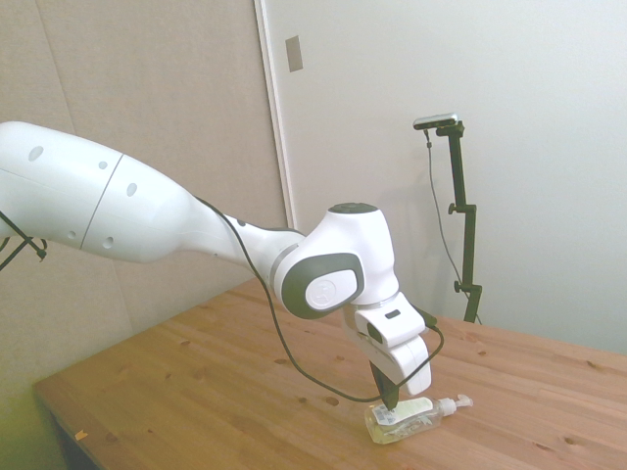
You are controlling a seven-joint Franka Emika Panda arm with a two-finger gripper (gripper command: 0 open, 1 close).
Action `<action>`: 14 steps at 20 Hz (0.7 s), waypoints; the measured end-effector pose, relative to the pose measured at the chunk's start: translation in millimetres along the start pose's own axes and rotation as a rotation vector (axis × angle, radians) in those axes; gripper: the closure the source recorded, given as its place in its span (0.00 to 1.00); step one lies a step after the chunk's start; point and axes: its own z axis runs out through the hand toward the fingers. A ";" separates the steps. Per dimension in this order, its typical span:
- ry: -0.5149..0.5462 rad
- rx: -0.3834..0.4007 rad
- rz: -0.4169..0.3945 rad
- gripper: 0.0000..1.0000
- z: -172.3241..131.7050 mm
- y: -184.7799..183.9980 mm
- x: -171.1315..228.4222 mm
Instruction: Knock down the sanitizer
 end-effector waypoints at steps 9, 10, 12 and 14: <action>-0.034 0.008 -0.055 0.00 -18.5 18.1 -38.5; -0.037 0.009 -0.064 0.00 -22.5 20.3 -45.1; -0.039 0.015 -0.082 0.00 -30.8 24.9 -59.1; -0.043 0.020 -0.099 0.00 -38.6 29.8 -74.0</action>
